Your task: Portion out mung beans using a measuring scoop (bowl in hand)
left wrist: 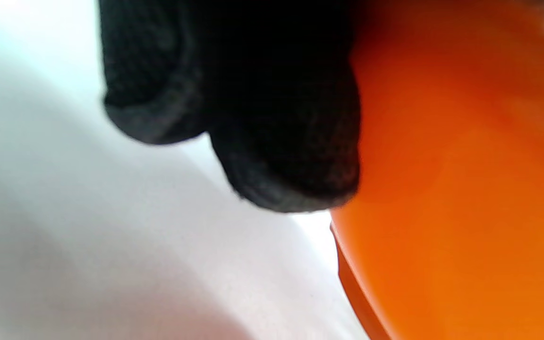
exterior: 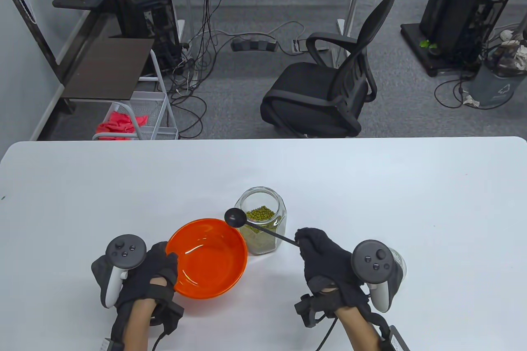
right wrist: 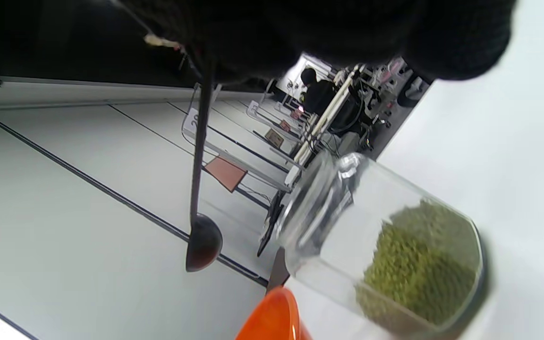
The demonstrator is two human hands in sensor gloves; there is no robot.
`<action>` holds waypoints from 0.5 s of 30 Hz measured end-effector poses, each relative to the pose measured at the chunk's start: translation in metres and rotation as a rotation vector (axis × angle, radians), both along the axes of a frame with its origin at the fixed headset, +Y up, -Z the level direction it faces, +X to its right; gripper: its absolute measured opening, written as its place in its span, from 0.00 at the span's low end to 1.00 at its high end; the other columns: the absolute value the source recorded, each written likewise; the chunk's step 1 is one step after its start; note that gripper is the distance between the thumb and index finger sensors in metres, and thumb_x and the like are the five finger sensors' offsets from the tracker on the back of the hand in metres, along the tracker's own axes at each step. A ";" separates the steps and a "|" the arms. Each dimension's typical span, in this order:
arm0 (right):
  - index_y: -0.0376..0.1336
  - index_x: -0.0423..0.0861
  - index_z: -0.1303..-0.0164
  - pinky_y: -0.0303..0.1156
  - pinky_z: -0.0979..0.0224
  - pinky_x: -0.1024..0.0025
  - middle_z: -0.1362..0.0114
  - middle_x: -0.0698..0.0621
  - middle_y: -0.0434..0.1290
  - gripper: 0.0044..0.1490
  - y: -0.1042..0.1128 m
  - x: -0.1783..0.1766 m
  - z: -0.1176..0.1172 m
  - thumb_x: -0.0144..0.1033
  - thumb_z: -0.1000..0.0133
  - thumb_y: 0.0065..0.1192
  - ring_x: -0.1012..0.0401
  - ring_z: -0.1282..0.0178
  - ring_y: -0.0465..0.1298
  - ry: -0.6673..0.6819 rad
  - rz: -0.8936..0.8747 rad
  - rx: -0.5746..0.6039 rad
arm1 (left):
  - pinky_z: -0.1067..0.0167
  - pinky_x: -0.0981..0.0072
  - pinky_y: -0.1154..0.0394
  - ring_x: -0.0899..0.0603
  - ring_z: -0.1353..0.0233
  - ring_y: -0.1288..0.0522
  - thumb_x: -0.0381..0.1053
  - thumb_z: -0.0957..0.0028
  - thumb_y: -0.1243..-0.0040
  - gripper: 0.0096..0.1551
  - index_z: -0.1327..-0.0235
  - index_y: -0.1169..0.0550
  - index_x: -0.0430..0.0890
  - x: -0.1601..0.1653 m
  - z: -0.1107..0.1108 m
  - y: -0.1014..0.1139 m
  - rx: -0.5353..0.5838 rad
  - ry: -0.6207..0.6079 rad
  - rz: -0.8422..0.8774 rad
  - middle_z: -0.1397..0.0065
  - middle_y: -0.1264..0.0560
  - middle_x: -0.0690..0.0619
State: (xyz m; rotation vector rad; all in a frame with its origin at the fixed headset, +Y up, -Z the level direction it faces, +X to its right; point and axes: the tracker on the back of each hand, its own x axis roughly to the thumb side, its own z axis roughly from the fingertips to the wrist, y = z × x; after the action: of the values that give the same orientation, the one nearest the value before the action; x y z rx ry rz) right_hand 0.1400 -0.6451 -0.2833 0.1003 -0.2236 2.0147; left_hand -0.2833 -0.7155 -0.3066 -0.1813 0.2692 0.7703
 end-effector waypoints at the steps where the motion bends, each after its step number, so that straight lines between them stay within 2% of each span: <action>1: 0.69 0.43 0.44 0.74 0.48 0.43 0.56 0.46 0.77 0.25 0.012 0.005 -0.001 0.38 0.49 0.61 0.57 0.67 0.77 -0.010 0.020 0.027 | 0.71 0.74 0.13 0.56 0.70 0.11 0.55 0.45 0.42 0.31 0.31 0.29 0.42 -0.001 -0.001 -0.001 -0.004 0.002 0.005 0.46 0.19 0.54; 4: 0.70 0.43 0.44 0.74 0.48 0.43 0.57 0.46 0.77 0.24 0.034 0.010 -0.002 0.38 0.49 0.61 0.57 0.68 0.77 -0.039 0.077 0.059 | 0.71 0.74 0.13 0.56 0.70 0.11 0.55 0.45 0.42 0.31 0.31 0.29 0.43 -0.003 0.000 -0.001 -0.004 0.008 0.007 0.45 0.19 0.54; 9: 0.70 0.43 0.45 0.74 0.48 0.43 0.58 0.46 0.78 0.24 0.076 0.009 -0.008 0.39 0.49 0.61 0.57 0.68 0.77 -0.087 0.266 0.110 | 0.70 0.74 0.13 0.56 0.70 0.11 0.55 0.44 0.43 0.31 0.31 0.29 0.43 -0.008 0.001 0.000 0.011 0.028 -0.004 0.45 0.19 0.54; 15: 0.71 0.43 0.45 0.74 0.47 0.42 0.57 0.45 0.78 0.24 0.099 0.000 -0.017 0.38 0.49 0.63 0.56 0.68 0.77 -0.110 0.432 0.137 | 0.70 0.74 0.13 0.55 0.70 0.11 0.55 0.45 0.43 0.31 0.31 0.30 0.43 -0.010 0.002 -0.001 0.010 0.043 -0.011 0.45 0.19 0.54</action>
State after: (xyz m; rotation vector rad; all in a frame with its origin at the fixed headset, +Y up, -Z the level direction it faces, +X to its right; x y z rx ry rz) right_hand 0.1395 -0.5460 -0.2999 0.1337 -0.4409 2.4364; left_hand -0.2930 -0.7162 -0.3044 -0.1535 0.3069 0.7652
